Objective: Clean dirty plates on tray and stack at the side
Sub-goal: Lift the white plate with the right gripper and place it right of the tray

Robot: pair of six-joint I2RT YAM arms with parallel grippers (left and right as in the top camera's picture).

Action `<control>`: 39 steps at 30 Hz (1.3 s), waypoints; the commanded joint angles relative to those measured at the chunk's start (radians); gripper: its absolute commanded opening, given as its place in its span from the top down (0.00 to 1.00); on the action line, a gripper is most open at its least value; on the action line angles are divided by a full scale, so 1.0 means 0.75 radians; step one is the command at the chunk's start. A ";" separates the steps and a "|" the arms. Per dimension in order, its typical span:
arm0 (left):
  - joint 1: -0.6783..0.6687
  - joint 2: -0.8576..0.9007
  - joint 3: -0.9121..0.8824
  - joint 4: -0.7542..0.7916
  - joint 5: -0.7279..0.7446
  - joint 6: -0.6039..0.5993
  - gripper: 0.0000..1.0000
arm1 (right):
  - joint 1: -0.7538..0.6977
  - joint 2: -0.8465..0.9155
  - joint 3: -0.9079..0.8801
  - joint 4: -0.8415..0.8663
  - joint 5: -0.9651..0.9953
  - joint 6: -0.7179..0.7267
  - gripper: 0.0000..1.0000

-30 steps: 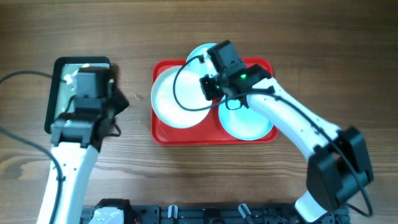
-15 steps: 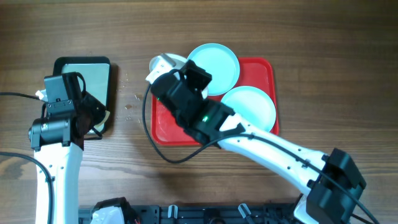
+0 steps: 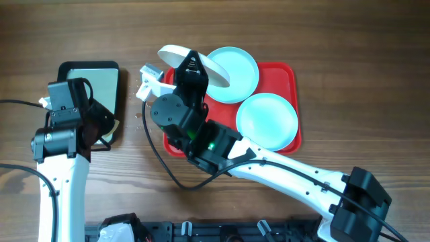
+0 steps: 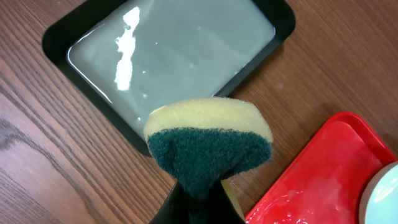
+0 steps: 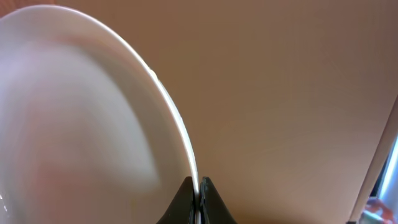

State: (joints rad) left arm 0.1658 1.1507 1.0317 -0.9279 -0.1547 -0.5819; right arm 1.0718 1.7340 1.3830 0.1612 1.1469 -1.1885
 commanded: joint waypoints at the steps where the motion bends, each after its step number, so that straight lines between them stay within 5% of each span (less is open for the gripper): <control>1: 0.008 0.030 0.001 0.003 0.011 -0.008 0.96 | -0.043 -0.023 0.011 -0.134 -0.033 0.531 0.96; 4: 0.008 0.045 0.001 0.003 0.011 -0.002 0.96 | -0.131 -0.019 -0.003 -0.603 -0.590 0.747 0.96; 6: 0.008 0.054 0.001 0.002 0.011 -0.001 0.96 | -0.153 -0.033 -0.002 -0.710 -0.563 0.734 0.96; 9: 0.008 0.057 0.001 0.004 0.011 0.002 0.96 | -0.137 -0.100 -0.002 -0.366 -0.135 0.756 0.96; 12: 0.008 0.057 0.001 -0.002 0.011 0.002 0.96 | -0.150 -0.181 -0.002 -0.185 -0.152 0.727 0.96; 17: 0.008 0.057 0.001 -0.002 0.011 0.002 0.96 | -0.385 -0.108 -0.004 -0.706 -0.942 1.076 0.96; 20: 0.008 0.057 0.001 -0.007 0.011 0.002 0.96 | -0.497 -0.124 -0.003 -0.758 -0.658 1.587 0.96; 26: 0.018 0.058 0.001 -0.011 0.007 0.002 0.96 | -0.633 -0.341 -0.003 -0.584 -0.534 1.649 0.96; 28: 0.018 0.058 0.001 -0.012 0.007 0.002 0.96 | -0.784 -0.339 -0.003 -0.652 -0.538 1.836 0.96; 34: 0.017 0.058 0.001 -0.012 0.007 0.002 0.96 | -1.223 -0.184 -0.013 -1.083 -0.805 2.705 0.96; 39: 0.017 0.058 0.001 -0.013 0.007 0.002 0.96 | -1.427 -0.019 -0.082 -1.096 -1.047 3.010 0.96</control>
State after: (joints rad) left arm 0.1715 1.1934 1.0317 -0.9394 -0.1509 -0.5816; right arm 0.0483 1.6669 1.3479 -0.6552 0.4812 0.8116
